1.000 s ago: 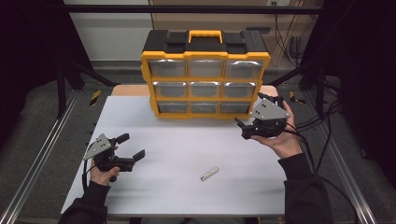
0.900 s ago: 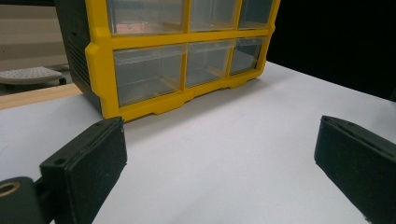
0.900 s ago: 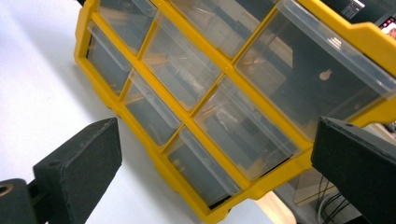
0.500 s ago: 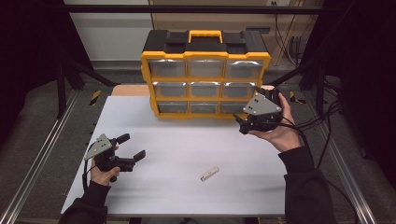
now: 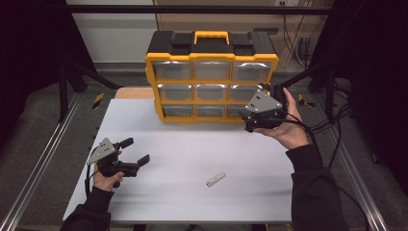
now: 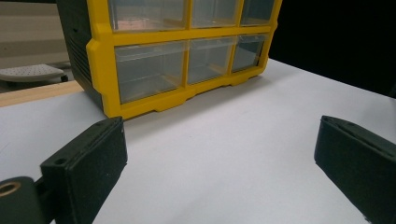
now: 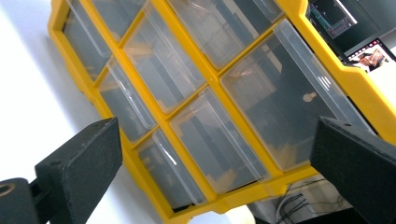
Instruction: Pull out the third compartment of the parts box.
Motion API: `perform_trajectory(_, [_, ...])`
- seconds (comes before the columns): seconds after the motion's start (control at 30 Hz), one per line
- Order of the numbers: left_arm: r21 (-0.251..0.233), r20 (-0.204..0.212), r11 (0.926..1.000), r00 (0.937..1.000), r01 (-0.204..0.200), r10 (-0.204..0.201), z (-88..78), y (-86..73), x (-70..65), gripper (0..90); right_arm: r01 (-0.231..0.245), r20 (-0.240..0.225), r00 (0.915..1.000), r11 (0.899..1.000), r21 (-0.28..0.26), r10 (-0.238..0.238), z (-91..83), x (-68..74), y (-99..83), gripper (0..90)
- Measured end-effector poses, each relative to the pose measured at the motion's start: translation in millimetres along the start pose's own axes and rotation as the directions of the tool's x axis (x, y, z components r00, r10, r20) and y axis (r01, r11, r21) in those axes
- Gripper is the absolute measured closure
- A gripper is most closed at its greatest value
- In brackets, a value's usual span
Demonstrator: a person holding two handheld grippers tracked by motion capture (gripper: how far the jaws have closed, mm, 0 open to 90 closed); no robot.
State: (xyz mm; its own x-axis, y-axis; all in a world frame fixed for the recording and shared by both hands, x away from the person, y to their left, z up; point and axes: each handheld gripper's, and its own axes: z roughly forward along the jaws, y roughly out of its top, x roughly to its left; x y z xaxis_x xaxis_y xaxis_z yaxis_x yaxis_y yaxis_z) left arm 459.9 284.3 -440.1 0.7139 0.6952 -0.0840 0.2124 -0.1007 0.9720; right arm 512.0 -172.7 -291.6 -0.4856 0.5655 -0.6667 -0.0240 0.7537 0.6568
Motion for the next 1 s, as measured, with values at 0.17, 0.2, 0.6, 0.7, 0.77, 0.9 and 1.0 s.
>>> perform_trajectory(0.17, [-0.001,0.001,1.0000,1.0000,-0.001,0.001,0.0,0.1,-0.2,2.1,0.033,0.016,0.9993,0.999,0.010,-0.033,4.8,-4.2,2.3,3.1])
perform_trajectory(0.2, [-0.001,0.001,1.0000,1.0000,-0.001,0.001,0.0,0.1,-0.1,2.1,0.033,0.016,0.9993,0.999,0.010,-0.033,4.8,-4.2,2.3,3.1])
perform_trajectory(0.6, [-0.003,-0.003,1.0000,1.0000,0.002,-0.002,-0.6,0.1,0.9,2.1,0.083,0.039,0.9957,0.996,0.036,-0.085,18.4,-11.6,9.4,3.4])
perform_trajectory(0.7, [-0.001,-0.004,1.0000,1.0000,0.000,0.000,-0.4,0.1,0.8,2.2,0.096,0.047,0.9941,0.995,0.038,-0.097,20.9,-12.8,10.8,3.4])
perform_trajectory(0.77, [-0.001,-0.003,1.0000,1.0000,0.001,-0.001,-0.4,0.0,1.0,2.2,0.112,0.050,0.9922,0.993,0.039,-0.114,22.5,-13.5,11.6,3.4])
perform_trajectory(0.9, [-0.001,-0.005,1.0000,1.0000,0.000,0.000,-0.5,0.1,1.2,2.2,0.136,0.059,0.9886,0.990,0.040,-0.138,25.5,-14.7,12.9,3.6])
perform_trajectory(1.0, [-0.001,-0.006,1.0000,1.0000,0.000,0.000,-0.5,0.0,1.3,2.2,0.152,0.067,0.9857,0.988,0.037,-0.155,27.8,-15.4,14.0,3.5])
